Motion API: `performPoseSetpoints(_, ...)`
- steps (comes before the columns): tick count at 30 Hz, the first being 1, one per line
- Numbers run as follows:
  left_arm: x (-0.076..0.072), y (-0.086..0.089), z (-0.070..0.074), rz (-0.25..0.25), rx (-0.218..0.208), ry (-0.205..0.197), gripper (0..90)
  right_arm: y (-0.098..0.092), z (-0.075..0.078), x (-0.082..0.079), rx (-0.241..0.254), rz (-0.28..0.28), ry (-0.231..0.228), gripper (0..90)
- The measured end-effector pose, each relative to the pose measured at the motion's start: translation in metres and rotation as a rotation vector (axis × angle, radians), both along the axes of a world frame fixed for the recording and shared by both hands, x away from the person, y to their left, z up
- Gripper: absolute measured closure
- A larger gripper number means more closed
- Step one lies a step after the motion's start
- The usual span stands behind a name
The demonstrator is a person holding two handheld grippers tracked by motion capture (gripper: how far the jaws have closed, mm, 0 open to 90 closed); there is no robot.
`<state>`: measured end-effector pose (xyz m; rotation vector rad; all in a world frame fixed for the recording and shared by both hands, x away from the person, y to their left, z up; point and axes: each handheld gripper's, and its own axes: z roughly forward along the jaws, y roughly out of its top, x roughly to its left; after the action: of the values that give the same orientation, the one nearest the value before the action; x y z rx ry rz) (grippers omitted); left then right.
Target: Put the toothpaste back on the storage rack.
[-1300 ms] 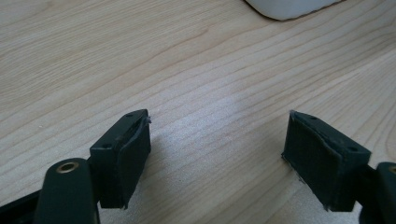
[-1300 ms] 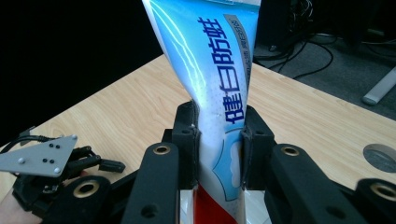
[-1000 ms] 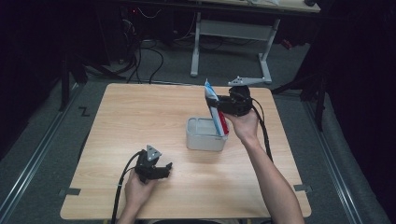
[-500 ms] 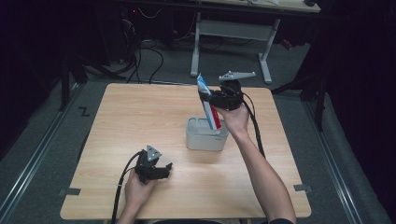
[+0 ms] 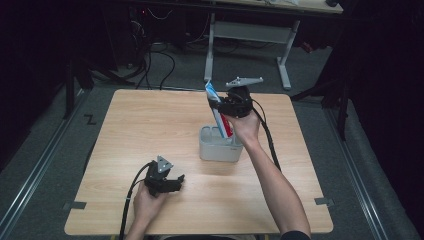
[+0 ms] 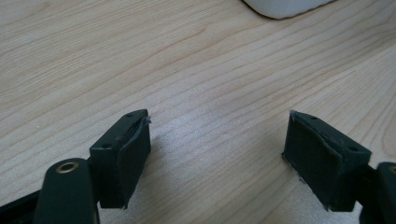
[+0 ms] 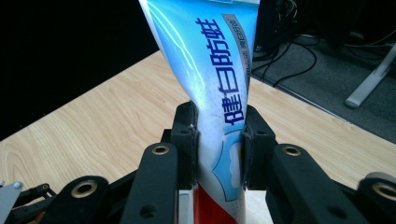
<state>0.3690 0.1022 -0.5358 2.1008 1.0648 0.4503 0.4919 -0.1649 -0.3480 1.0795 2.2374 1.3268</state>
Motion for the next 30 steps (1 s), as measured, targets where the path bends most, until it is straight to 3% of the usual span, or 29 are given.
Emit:
performPoseSetpoints(9,0.0,0.0,0.0,0.001,0.0,-0.003,23.1,-0.001,-0.009,0.001,-0.004,-0.003,0.01,71.1)
performPoseSetpoints(15,0.0,0.0,0.0,0.001,0.002,-0.002,23.1,0.002,-0.02,0.0,-0.047,-0.004,0.013,70.9)
performPoseSetpoints(30,0.0,0.0,0.0,0.001,0.002,-0.002,23.1,-0.004,-0.038,-0.004,-0.054,0.003,0.044,70.8)
